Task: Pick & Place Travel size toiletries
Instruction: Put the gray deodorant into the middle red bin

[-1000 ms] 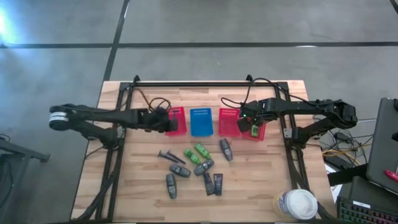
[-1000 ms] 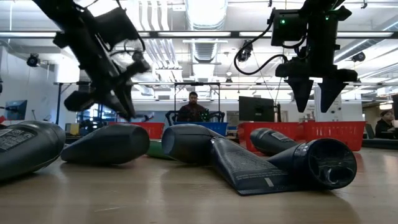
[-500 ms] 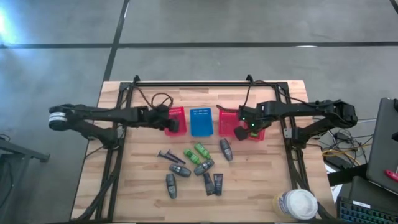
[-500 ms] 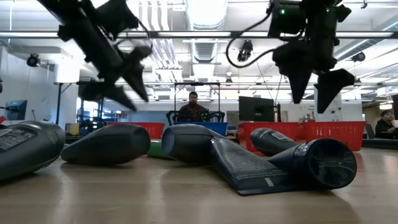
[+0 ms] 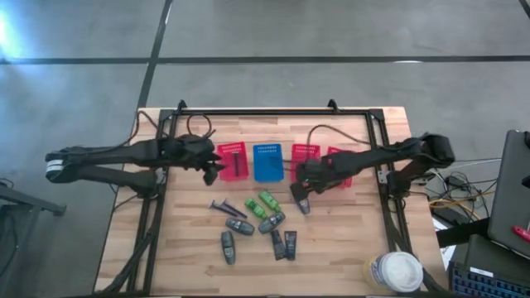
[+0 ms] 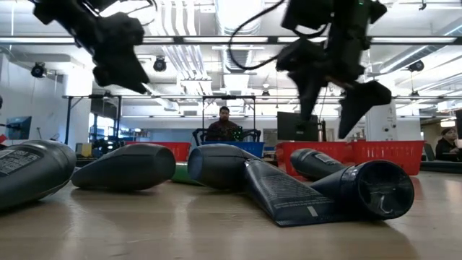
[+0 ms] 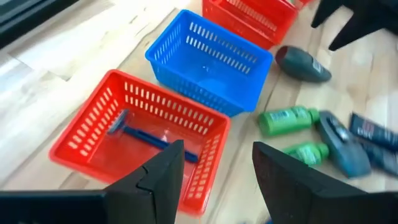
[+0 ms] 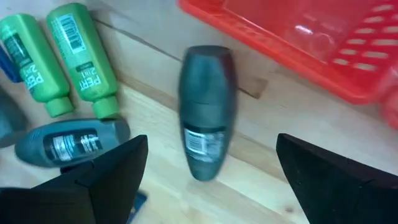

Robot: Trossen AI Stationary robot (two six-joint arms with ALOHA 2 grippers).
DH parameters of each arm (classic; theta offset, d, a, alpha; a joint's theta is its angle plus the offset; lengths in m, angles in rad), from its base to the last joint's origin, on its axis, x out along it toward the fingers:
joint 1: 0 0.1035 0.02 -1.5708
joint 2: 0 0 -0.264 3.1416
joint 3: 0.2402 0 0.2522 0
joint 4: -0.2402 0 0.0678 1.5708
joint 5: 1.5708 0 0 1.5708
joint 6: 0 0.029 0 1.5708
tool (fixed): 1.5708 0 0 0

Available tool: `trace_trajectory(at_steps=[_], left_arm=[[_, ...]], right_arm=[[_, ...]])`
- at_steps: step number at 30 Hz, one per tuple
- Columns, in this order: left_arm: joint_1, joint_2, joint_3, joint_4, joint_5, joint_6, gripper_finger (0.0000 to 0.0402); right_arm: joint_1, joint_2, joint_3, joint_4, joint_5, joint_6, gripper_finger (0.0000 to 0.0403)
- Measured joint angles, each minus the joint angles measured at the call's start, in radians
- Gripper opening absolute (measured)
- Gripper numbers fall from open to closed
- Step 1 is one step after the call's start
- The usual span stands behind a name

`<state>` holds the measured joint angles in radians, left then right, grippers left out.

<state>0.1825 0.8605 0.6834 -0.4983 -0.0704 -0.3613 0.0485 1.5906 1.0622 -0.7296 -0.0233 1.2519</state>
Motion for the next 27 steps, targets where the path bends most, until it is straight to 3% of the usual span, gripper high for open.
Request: trace_trajectory(at_steps=[6, 13, 17, 21, 27], left_arm=[[0.000, -0.094, -0.001, -0.107, 0.000, 0.050, 0.0195], [0.000, -0.177, -0.001, -0.179, 0.002, 0.079, 0.0194], [0.000, -0.203, -0.001, -0.198, 0.003, 0.081, 0.0195], [0.000, -0.216, -0.001, -0.197, 0.003, 0.081, 0.0193], [0.000, -0.217, -0.001, -0.195, 0.003, 0.081, 0.0193]], right_arm=[[0.012, 0.160, 0.104, -0.053, 0.047, 0.006, 0.0359], [0.012, 0.305, 0.137, -0.052, 0.043, 0.018, 0.0329], [0.012, 0.323, 0.159, -0.048, 0.030, 0.005, 0.0281], [0.012, 0.326, 0.158, -0.052, 0.031, -0.011, 0.0207], [0.015, 0.234, 0.166, -0.106, 0.031, -0.016, 0.0200]])
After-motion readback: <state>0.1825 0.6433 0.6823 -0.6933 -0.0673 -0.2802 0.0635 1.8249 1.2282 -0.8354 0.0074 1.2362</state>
